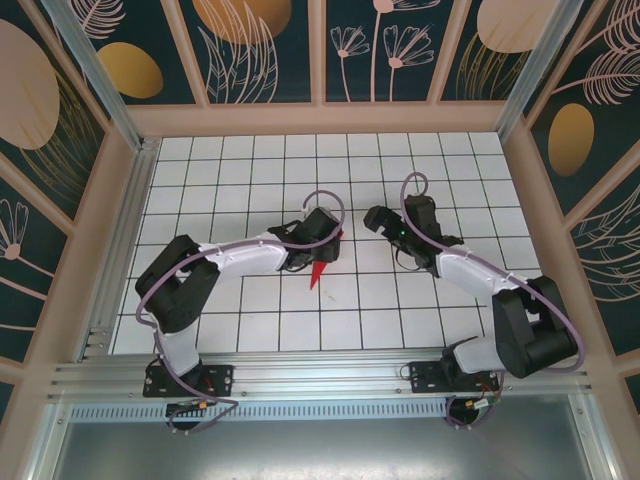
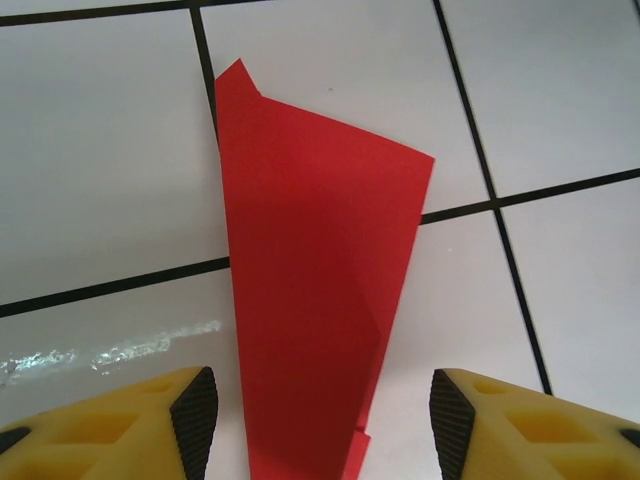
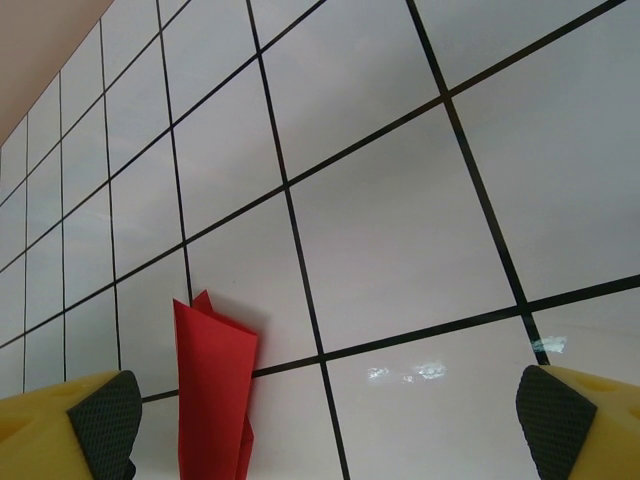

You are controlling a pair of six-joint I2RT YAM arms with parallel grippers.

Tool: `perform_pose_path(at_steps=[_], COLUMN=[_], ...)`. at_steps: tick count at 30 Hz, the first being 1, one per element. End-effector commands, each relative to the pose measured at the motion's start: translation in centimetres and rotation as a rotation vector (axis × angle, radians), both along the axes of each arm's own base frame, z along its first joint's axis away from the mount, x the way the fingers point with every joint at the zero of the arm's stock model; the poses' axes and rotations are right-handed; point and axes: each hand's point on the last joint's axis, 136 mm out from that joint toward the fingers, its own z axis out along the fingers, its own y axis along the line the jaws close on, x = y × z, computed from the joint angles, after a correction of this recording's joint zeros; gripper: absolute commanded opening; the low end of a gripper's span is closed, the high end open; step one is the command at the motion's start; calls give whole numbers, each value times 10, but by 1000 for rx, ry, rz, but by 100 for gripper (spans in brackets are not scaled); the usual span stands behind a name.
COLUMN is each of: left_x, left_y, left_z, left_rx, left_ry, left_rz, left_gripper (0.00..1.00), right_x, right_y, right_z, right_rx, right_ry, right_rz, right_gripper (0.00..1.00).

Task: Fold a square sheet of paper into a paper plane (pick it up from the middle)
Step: Turn over a paper plane at the center of the table.

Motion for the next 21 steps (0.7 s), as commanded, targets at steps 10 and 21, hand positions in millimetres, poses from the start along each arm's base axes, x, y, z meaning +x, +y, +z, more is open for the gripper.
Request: perform_pose_path(at_steps=[10, 21], left_x=[2, 2], left_y=[14, 18], left_z=[-18, -2], left_rx=[145, -34], left_ry=[59, 52], left_rz=[41, 109], left_gripper=[41, 6], right_x=[7, 9], right_y=[-9, -2], right_z=[11, 7], right_rx=[36, 52], right_ry=[-33, -6], right_rz=[-59, -33], right_gripper=[98, 96])
